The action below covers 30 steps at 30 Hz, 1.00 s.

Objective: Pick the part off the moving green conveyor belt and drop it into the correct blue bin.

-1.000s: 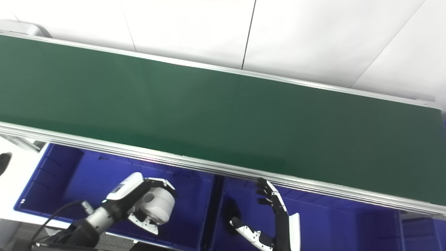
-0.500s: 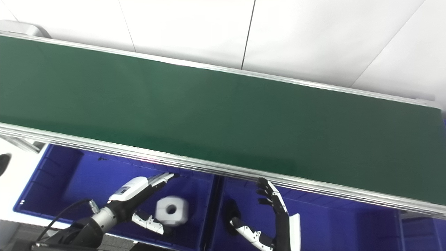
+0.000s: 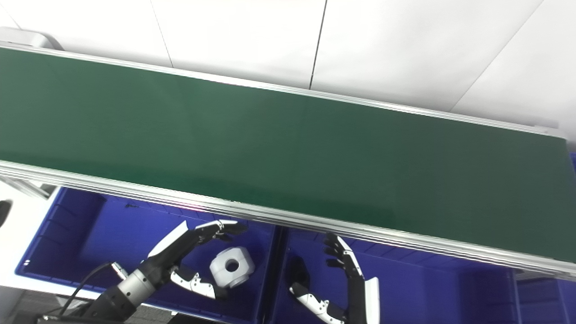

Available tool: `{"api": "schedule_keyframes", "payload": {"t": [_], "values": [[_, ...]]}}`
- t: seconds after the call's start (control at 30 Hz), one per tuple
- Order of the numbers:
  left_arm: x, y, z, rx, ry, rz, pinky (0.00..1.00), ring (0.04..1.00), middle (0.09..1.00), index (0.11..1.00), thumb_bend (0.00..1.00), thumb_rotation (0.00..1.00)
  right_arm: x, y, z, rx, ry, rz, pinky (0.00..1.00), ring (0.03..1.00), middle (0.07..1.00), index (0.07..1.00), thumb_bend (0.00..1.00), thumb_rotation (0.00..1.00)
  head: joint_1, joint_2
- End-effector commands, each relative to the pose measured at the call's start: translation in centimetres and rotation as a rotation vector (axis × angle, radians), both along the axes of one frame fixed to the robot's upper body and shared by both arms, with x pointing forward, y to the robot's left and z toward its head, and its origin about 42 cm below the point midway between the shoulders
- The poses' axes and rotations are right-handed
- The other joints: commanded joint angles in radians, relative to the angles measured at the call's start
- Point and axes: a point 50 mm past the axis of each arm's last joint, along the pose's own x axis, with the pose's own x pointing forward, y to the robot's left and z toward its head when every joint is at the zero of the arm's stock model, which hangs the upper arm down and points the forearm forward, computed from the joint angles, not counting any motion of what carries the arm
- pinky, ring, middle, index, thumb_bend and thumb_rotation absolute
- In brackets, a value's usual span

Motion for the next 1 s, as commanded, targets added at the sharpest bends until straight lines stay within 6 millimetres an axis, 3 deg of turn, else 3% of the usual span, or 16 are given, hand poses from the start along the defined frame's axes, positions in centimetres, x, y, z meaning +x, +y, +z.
{"api": "schedule_keyframes", "payload": {"t": [0.0, 0.07, 0.13, 0.3, 0.57, 0.63, 0.97], "values": [[-0.1, 0.3, 0.9, -0.045, -0.042, 0.024, 0.71, 0.768, 0.796, 0.764, 0.80, 0.22, 0.1, 0.8, 0.6, 0.035, -0.059, 0.004, 0.65, 0.739, 0.781, 0.819, 0.76, 0.46, -0.022, -0.007], [0.0, 0.4, 0.9, -0.050, -0.042, 0.030, 0.71, 0.772, 0.795, 0.767, 0.80, 0.22, 0.1, 1.0, 0.5, 0.034, -0.062, 0.001, 0.65, 0.735, 0.777, 0.817, 0.77, 0.47, -0.022, -0.007], [0.1, 0.9, 1.0, -0.068, -0.033, 0.045, 0.71, 0.774, 0.797, 0.770, 0.79, 0.20, 0.2, 1.5, 0.3, 0.029, -0.066, 0.003, 0.64, 0.731, 0.779, 0.817, 0.77, 0.48, -0.102, -0.022], [0.4, 1.8, 1.1, -0.090, -0.025, 0.065, 0.71, 0.779, 0.811, 0.788, 0.77, 0.19, 0.5, 2.4, 0.1, 0.020, -0.072, 0.016, 0.65, 0.735, 0.786, 0.821, 0.77, 0.51, -0.148, -0.029], [1.0, 3.0, 0.9, -0.166, -0.004, 0.067, 0.73, 0.799, 0.839, 0.826, 0.77, 0.19, 1.2, 3.4, 0.3, 0.007, -0.077, 0.012, 0.66, 0.743, 0.780, 0.822, 0.76, 0.50, -0.160, -0.018], [1.1, 3.2, 0.9, -0.180, -0.006, 0.071, 0.73, 0.799, 0.837, 0.821, 0.77, 0.18, 1.3, 3.6, 0.3, 0.004, -0.077, 0.012, 0.66, 0.741, 0.780, 0.824, 0.77, 0.55, -0.156, -0.013], [0.9, 3.6, 0.7, -0.224, -0.010, 0.066, 0.72, 0.795, 0.834, 0.816, 0.78, 0.11, 1.5, 3.4, 0.2, -0.002, -0.079, 0.005, 0.67, 0.751, 0.789, 0.829, 0.78, 0.58, -0.093, -0.007]]}}
